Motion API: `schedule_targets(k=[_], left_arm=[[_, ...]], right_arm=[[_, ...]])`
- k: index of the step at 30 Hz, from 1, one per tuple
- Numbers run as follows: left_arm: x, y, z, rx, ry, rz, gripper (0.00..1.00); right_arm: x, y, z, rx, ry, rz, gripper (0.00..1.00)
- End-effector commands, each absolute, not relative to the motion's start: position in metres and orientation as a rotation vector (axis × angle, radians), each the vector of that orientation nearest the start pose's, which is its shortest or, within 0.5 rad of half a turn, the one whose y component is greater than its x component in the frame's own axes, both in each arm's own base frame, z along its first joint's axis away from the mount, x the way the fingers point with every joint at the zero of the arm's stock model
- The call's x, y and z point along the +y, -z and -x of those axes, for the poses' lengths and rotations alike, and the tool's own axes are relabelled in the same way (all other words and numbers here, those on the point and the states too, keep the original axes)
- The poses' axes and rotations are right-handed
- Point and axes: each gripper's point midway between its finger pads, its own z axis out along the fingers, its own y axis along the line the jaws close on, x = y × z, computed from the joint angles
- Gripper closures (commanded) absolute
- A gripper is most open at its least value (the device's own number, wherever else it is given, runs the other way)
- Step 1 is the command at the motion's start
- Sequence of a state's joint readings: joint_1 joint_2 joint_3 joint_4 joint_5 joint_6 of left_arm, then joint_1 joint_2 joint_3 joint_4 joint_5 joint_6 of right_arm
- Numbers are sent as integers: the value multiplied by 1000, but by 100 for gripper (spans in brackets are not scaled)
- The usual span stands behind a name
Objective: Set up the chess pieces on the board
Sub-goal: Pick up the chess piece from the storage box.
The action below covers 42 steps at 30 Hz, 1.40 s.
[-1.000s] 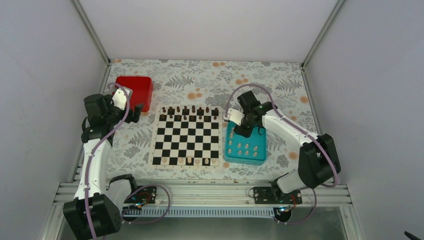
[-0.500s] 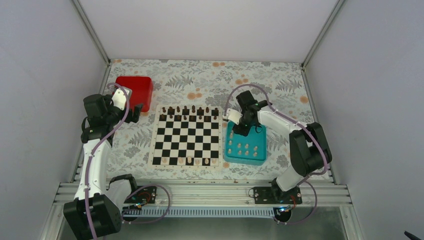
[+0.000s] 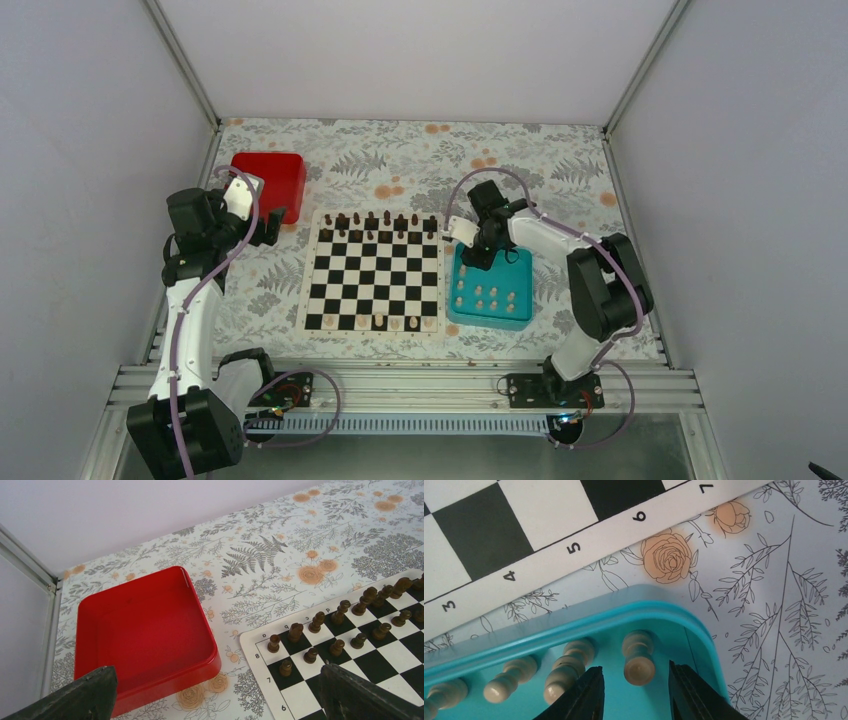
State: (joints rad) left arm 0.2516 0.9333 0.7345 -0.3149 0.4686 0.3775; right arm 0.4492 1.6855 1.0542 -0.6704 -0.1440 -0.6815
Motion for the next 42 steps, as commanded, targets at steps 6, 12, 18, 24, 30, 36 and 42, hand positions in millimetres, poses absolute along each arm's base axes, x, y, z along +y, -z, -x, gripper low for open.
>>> schedule_targets(k=[6, 12, 18, 24, 30, 36, 42], left_arm=[[1, -228, -323, 1961, 102, -414, 0], [1, -228, -323, 1959, 101, -414, 0], [1, -228, -323, 1960, 101, -414, 0], [2, -230, -322, 1955, 99, -412, 0], [1, -231, -322, 1951, 104, -416, 0], [3, -237, -321, 1941, 82, -403, 0], [13, -238, -323, 1949, 28, -371, 0]], right_arm=[[183, -47, -316, 2348, -185, 1556, 67], [185, -41, -314, 2356, -200, 1571, 73], [183, -48, -313, 2349, -185, 1566, 83], [175, -89, -312, 2309, -111, 1539, 86], [184, -139, -309, 2240, -78, 1570, 87], [229, -164, -303, 2138, -83, 1686, 86], [301, -160, -287, 2003, -128, 1885, 86]])
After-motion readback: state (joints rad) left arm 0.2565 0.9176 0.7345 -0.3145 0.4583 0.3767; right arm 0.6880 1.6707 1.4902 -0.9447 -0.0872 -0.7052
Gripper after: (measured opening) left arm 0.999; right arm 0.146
